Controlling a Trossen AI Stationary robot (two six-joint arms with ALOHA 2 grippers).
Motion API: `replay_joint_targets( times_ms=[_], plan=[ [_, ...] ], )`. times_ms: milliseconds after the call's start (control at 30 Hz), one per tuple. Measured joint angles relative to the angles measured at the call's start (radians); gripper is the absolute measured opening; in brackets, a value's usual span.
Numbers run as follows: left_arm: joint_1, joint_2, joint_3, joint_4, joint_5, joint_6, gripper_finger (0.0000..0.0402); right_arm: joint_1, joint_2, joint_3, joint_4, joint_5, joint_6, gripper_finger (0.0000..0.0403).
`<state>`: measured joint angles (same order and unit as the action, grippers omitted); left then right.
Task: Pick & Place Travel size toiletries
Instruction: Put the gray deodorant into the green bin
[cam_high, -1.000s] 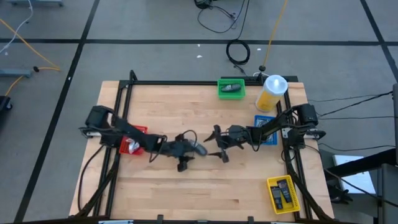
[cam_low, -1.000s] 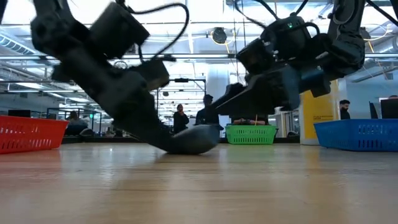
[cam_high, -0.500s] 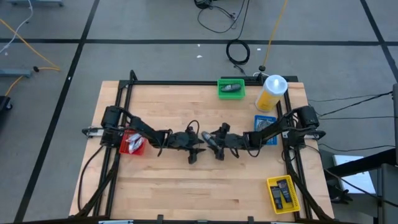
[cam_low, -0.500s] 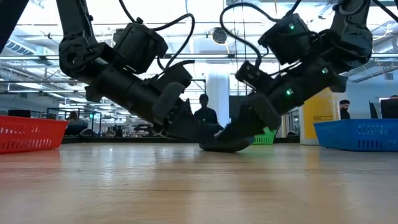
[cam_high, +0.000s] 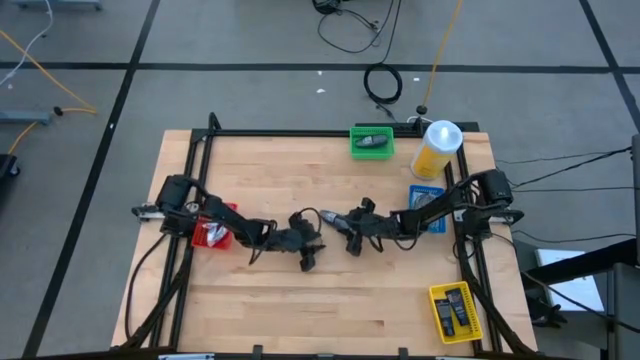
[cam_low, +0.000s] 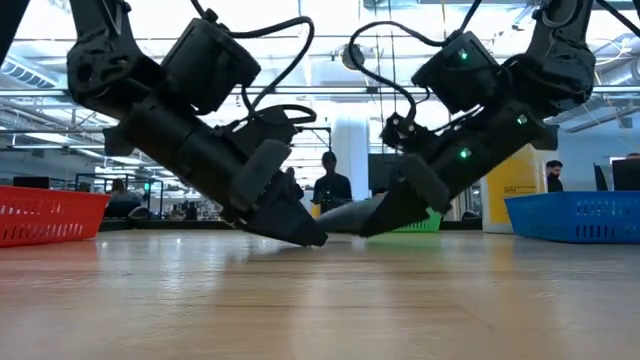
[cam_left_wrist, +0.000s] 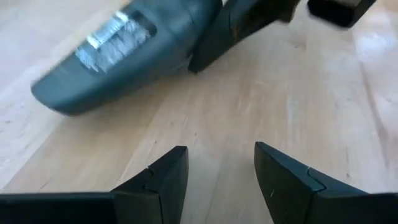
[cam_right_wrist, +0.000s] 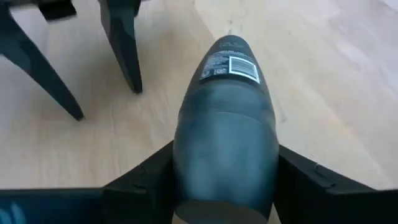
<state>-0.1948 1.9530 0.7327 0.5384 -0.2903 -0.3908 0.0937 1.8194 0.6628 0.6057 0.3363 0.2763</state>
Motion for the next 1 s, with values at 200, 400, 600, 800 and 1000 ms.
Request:
replay_joint_targets(
  times_ms=[200,400,600,800,1000],
  plan=[
    [-0.019,0.000,-0.001,-0.011,-0.033,0.018,0.0186,-0.089,-0.213,0.029,-0.281,-0.002,0.002,0.0193],
    [-0.029,0.001,-0.002,-0.005,-0.041,0.046,0.0186,-0.287,-0.419,0.258,-0.913,0.000,-0.070,0.0193],
    [-0.029,0.002,-0.002,0.005,-0.040,0.046,0.0186,-0.517,-0.381,0.475,-1.196,-0.037,-0.322,0.0193],
    [-0.030,0.002,-0.003,0.010,-0.043,0.041,0.0186,-0.688,-0.270,0.570,-1.234,-0.152,-0.582,0.0196],
    [-0.031,0.003,-0.003,0.010,-0.049,0.037,0.0186,-0.754,-0.170,0.576,-1.212,-0.160,-0.795,0.0198]
  ],
)
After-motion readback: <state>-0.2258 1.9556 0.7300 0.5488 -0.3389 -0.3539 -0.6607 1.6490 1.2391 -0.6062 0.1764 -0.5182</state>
